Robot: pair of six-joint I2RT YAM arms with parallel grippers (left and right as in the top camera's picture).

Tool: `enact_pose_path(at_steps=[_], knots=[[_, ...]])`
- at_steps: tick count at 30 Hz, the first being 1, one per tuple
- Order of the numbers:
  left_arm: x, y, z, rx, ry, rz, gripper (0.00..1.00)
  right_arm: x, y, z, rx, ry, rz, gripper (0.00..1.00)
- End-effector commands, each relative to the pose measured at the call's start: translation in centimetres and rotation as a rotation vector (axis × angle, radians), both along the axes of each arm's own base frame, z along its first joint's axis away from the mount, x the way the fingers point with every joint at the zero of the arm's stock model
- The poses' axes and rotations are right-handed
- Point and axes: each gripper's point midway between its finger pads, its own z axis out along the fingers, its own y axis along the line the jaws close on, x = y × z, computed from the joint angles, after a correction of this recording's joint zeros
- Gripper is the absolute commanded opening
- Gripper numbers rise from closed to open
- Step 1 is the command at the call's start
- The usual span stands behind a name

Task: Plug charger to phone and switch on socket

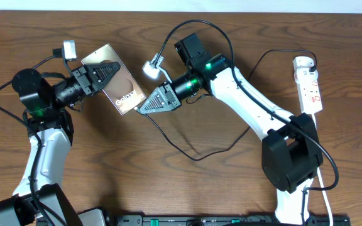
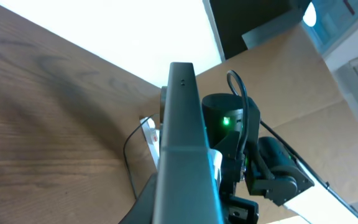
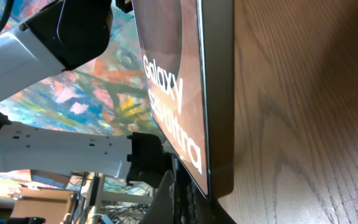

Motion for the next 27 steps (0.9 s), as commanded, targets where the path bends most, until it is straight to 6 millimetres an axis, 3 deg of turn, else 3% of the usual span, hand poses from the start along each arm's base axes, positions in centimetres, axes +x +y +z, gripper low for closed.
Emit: enact_pose_path(at_steps=[1, 27], knots=[[-1.1, -1.8, 0.3, -0.037, 0.057, -0.088, 0.07, 0.4, 0.4, 1.1, 0.029, -0.018, 0.000, 0.01], [-0.1, -1.2, 0.6, -0.039, 0.045, -0.019, 0.07, 2.0, 1.7, 1.9, 0.027, -0.015, -0.060, 0.01]])
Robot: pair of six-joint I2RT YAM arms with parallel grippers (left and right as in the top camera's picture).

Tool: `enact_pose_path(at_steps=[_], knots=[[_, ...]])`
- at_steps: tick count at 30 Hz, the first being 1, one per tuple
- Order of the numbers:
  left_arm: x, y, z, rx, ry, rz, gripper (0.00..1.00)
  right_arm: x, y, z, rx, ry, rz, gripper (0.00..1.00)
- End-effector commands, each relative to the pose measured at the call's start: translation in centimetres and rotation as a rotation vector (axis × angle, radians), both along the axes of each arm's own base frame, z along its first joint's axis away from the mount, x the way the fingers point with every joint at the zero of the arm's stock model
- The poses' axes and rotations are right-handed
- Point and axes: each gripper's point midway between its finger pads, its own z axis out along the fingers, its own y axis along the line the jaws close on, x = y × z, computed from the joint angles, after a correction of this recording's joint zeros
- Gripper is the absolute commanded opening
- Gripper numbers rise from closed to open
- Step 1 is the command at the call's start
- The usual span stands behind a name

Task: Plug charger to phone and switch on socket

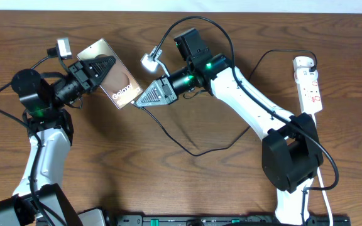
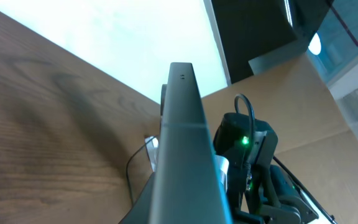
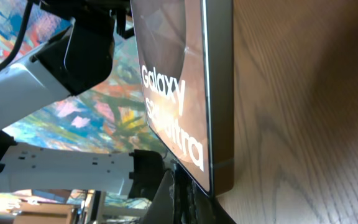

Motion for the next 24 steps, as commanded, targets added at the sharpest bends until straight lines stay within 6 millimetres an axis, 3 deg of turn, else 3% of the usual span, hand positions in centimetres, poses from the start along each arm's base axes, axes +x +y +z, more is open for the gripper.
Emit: enact_pose_path(at_steps=[1, 17, 24], knots=[[-1.4, -2.1, 0.3, -0.015, 0.016, -0.113, 0.08, 0.5, 0.9, 1.0, 0.011, -0.032, -0.017, 0.01], [-0.5, -1.4, 0.6, -0.021, 0.008, -0.046, 0.08, 1.7, 1.1, 0.6, -0.026, -0.036, -0.074, 0.01], [-0.4, 1.9, 0.6, -0.020, 0.007, 0.022, 0.07, 2.3, 0.1, -0.7, -0.089, -0.014, -0.113, 0.01]])
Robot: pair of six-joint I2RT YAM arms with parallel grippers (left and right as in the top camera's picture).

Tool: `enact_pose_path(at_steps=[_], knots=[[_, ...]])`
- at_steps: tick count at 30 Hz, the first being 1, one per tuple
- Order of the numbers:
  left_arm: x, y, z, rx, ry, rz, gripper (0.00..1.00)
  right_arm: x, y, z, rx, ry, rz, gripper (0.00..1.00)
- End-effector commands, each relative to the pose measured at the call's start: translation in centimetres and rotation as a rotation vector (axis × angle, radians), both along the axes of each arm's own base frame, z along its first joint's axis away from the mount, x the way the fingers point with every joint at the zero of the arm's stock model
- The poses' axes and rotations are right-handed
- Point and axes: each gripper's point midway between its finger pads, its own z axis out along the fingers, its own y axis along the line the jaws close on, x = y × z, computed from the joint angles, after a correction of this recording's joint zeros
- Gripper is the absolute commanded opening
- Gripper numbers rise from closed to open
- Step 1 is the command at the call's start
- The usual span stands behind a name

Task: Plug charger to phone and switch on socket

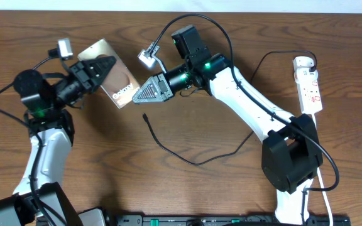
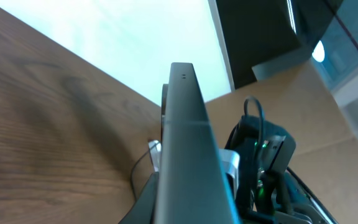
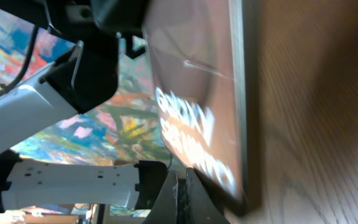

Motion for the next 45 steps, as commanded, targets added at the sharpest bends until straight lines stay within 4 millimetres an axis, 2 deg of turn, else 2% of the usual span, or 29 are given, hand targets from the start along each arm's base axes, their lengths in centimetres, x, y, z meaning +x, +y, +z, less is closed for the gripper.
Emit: enact_pose_path(at_steps=[1, 3, 7, 12, 15, 16, 18, 20, 23, 28, 37, 45], knots=[[-0.7, 1.5, 1.0, -0.017, -0.001, -0.008, 0.07, 1.7, -0.5, -1.0, -0.059, -0.043, -0.070, 0.01], [-0.9, 2.8, 1.0, -0.016, -0.003, 0.013, 0.08, 1.7, -0.6, -1.2, -0.065, -0.045, -0.073, 0.01], [-1.5, 5.4, 1.0, -0.023, 0.006, 0.049, 0.07, 2.2, -1.0, -2.8, -0.159, -0.044, -0.127, 0.01], [-2.5, 7.8, 1.0, -0.030, 0.014, 0.071, 0.07, 2.3, -2.2, -6.3, -0.367, -0.047, -0.203, 0.01], [-3.0, 8.4, 1.0, -0.033, 0.019, 0.068, 0.07, 2.3, -3.6, -8.6, -0.520, -0.059, -0.258, 0.04], [-3.1, 8.5, 1.0, -0.033, 0.019, 0.065, 0.08, 2.3, -3.9, -9.1, -0.560, -0.061, -0.270, 0.10], [-3.4, 8.6, 1.0, -0.033, 0.020, 0.054, 0.07, 2.1, -5.0, -10.4, -0.661, -0.074, -0.298, 0.33], [-3.5, 8.5, 1.0, -0.032, 0.020, 0.047, 0.08, 1.9, -5.5, -11.1, -0.718, -0.080, -0.310, 0.46], [-3.5, 8.4, 0.9, -0.032, 0.021, 0.042, 0.07, 1.4, -5.9, -11.8, -0.781, -0.098, -0.318, 0.73], [-3.6, 8.7, 0.9, -0.036, 0.024, 0.047, 0.08, 1.0, -6.2, -12.5, -0.862, -0.110, -0.356, 0.79], [-4.3, 10.5, 1.4, -0.052, 0.033, 0.086, 0.08, 0.2, -5.7, -13.3, -0.918, -0.110, -0.375, 0.79], [-4.6, 11.5, 1.6, -0.050, 0.029, 0.107, 0.08, -0.2, -5.7, -16.5, -0.982, -0.061, -0.360, 0.77]])
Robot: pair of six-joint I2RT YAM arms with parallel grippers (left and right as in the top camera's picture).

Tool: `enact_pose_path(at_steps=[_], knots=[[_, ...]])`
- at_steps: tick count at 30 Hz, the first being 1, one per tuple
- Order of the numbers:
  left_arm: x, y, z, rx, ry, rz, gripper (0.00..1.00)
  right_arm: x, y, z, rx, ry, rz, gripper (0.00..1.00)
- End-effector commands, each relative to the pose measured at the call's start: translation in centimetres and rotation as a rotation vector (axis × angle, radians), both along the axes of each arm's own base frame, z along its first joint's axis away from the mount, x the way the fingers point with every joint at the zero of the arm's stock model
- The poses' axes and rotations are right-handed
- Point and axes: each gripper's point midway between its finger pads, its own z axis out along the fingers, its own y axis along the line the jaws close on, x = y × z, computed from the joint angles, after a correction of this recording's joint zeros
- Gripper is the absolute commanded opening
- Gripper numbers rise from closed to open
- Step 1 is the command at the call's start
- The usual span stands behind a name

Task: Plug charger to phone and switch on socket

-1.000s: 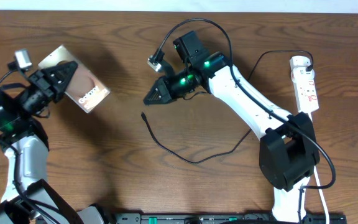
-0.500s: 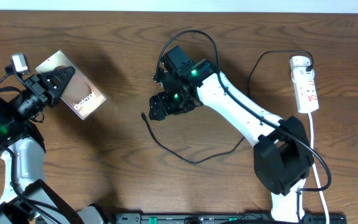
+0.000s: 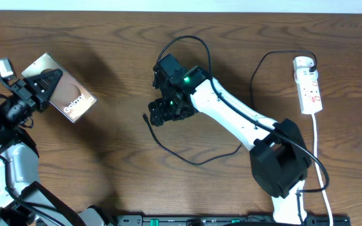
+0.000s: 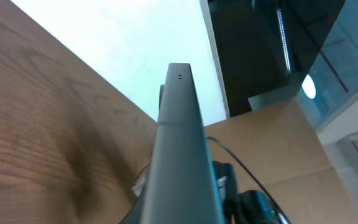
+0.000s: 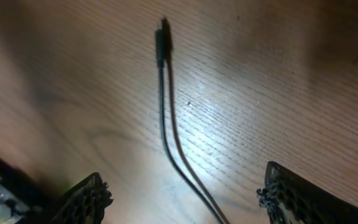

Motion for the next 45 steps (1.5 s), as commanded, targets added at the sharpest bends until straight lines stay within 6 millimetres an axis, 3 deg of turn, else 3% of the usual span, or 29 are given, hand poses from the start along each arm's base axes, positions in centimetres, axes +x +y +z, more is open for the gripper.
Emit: enact_pose_path(at_steps=[1, 12, 26, 33, 40, 45], knots=[[-0.5, 0.0, 0.7, 0.011, -0.012, -0.016, 0.08, -0.1, 0.0, -2.3, -0.044, 0.037, -0.016, 0.77], [-0.5, 0.0, 0.9, 0.026, -0.028, -0.016, 0.08, -0.6, 0.2, -3.3, -0.080, 0.026, 0.015, 0.78], [-0.5, 0.0, 0.9, 0.026, -0.028, -0.016, 0.07, 1.3, 1.0, -1.6, -0.092, -0.008, 0.111, 0.77], [-0.6, 0.3, 0.9, 0.029, -0.031, -0.010, 0.07, 2.3, 1.6, -1.6, -0.110, 0.000, 0.157, 0.77], [-0.8, 1.0, 0.9, 0.030, -0.031, 0.011, 0.07, 2.1, 1.6, -3.0, -0.126, 0.022, 0.161, 0.73], [-0.8, 1.0, 0.9, 0.030, -0.031, 0.011, 0.07, 2.6, 2.9, -2.8, -0.088, -0.025, 0.184, 0.73]])
